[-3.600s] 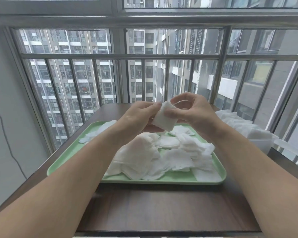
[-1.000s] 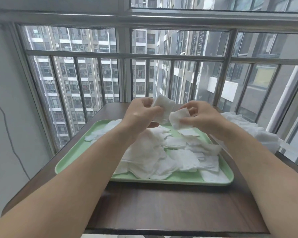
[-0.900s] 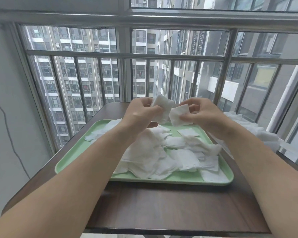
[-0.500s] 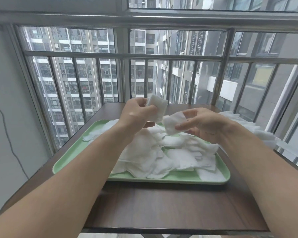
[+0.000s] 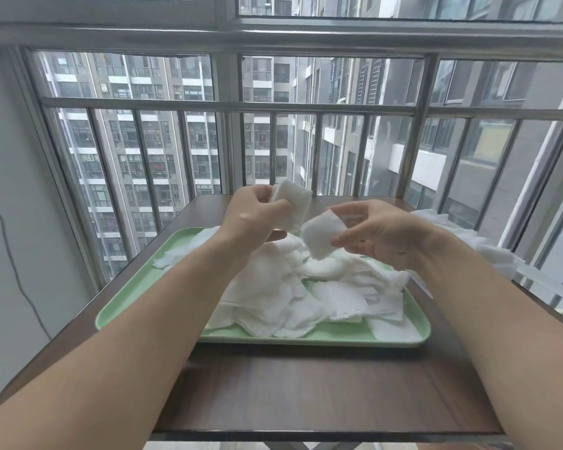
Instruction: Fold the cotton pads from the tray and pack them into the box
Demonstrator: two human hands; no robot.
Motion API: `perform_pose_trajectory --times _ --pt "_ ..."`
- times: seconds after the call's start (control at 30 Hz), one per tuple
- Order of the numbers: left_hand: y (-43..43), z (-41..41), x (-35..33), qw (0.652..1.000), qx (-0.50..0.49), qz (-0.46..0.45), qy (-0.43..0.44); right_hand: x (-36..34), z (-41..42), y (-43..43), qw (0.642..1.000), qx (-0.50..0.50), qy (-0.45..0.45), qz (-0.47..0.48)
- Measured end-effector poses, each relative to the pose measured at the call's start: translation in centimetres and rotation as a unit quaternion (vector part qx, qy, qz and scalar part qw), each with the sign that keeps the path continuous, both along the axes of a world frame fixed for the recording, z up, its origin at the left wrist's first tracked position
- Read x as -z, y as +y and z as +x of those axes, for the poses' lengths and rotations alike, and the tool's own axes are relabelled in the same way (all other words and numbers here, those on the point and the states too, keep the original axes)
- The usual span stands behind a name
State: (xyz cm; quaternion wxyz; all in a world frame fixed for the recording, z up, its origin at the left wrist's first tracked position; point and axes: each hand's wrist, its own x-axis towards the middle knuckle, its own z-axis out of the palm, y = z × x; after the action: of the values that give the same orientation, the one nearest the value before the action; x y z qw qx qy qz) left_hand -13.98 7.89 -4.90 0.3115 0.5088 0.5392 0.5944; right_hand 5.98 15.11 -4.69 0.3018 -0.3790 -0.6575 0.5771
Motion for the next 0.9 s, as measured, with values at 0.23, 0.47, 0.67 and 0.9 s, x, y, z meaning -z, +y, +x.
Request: perform_pose_trajectory --times 0.23,0.47,0.67,0.9 --pt "0.39 -0.17 0.22 1.000 -0.005 -0.004 -0.001 -0.25 -0.03 -0.55 0.995 -0.079 0.043 0.042" --pt "0.58 0.03 0.50 0.998 0.050 -0.007 0.035 -0.28 -0.39 -0.33 0.991 -0.091 0.082 0.054" --pt "0.16 0.32 0.38 0.992 0.118 0.001 0.044 -0.19 -0.59 -0.31 0.992 -0.027 0.063 0.103" --pt "0.01 0.19 0.33 0.989 0.135 -0.001 0.051 -0.19 -0.57 -0.67 0.990 0.004 0.048 0.136"
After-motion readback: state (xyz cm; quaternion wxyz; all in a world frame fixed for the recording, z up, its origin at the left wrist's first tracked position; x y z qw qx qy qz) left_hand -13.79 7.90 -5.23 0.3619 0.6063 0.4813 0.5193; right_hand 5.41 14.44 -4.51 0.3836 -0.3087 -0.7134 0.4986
